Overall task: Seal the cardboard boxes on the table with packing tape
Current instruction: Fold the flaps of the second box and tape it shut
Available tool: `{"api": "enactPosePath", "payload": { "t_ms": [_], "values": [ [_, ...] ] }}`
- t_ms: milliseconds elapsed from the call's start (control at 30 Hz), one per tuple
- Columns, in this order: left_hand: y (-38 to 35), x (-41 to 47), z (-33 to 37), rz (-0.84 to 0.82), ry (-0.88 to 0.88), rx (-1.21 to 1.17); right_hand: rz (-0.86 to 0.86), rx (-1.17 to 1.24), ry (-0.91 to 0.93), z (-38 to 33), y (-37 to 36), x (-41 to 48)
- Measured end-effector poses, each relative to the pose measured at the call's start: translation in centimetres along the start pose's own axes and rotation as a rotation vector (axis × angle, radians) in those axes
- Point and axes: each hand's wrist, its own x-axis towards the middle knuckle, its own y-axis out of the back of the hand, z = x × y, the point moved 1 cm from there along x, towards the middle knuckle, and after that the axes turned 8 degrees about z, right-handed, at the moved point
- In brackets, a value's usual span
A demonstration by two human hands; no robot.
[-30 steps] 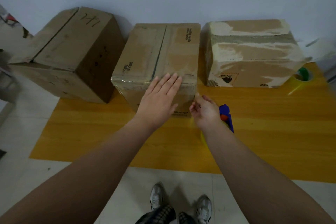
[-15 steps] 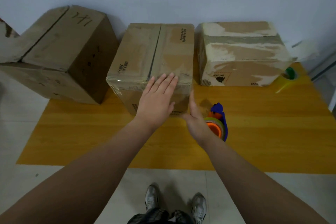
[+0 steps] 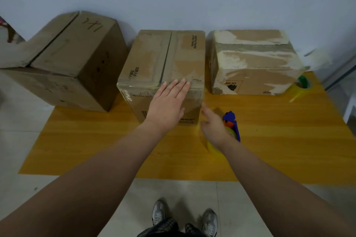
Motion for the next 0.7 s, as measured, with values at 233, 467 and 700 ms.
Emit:
{"api": "enactPosePath", "payload": {
  "t_ms": [233,467,700],
  "values": [
    [0.1,0.1,-0.2,0.012,0.003,-0.057,0.023,-0.53,0.127,-3.3,3.5,4.7],
    [0.1,0.0,0.0,0.018,0.015,-0.103,-0.138,-0.685,0.169,-5.7,4.0,6.3],
    [0.3,0.2,-0.2,0.014,0.006,-0.11,-0.043,-0.515,0.126,-6.6,6.0,6.8]
  ]
}}
